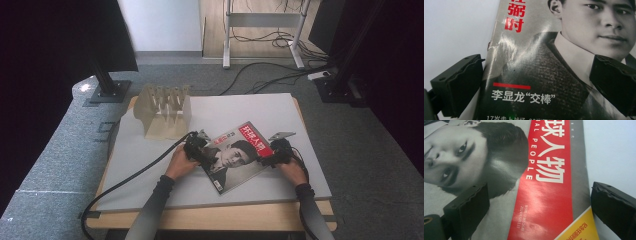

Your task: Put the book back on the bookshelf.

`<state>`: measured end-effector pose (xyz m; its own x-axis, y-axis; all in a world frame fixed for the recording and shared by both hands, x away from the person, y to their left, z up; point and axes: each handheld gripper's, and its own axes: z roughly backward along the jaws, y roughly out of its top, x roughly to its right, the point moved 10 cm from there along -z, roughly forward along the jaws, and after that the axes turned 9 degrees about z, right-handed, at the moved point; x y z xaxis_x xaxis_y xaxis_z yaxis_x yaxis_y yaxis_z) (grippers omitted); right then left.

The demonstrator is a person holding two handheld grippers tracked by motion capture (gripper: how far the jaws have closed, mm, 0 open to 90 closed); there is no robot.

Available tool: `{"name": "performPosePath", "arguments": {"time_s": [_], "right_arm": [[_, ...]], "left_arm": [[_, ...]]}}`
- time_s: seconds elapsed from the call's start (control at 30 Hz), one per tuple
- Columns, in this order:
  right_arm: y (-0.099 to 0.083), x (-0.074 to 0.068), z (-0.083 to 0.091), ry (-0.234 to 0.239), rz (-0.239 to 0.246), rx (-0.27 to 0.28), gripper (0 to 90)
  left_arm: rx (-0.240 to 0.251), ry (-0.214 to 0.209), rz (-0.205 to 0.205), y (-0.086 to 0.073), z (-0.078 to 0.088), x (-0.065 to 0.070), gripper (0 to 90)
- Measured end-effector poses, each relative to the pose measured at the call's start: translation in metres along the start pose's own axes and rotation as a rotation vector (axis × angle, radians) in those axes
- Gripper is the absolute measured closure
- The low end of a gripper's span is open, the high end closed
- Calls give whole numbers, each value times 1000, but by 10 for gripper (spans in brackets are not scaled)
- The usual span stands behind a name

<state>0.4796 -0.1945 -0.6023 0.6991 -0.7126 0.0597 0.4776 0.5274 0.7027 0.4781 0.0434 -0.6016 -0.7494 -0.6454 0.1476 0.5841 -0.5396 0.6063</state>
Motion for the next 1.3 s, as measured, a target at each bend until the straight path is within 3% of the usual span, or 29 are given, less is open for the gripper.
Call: {"name": "performPosePath", "arguments": {"time_s": [0.43,0.6,0.7,0.9,1.1,1.23,1.3], "right_arm": [[6,-44,-3,40,48,7,3],[7,-44,-2,40,53,-8,19],[4,-43,12,4,60,-5,16],[-15,-47,30,-11,57,-13,10],[-29,-47,31,-24,53,-32,0],[-29,-46,29,-26,55,-32,0],[-28,-45,29,-36,56,-33,0]], "left_arm": [[-1,10,16,-40,30,6,0],[-8,14,13,-44,33,8,0],[-11,14,14,-46,35,11,0],[4,20,23,-53,38,18,0],[-19,13,9,-64,45,29,0],[-45,1,-8,-67,52,27,0],[-38,31,-6,-64,57,18,0]]}}
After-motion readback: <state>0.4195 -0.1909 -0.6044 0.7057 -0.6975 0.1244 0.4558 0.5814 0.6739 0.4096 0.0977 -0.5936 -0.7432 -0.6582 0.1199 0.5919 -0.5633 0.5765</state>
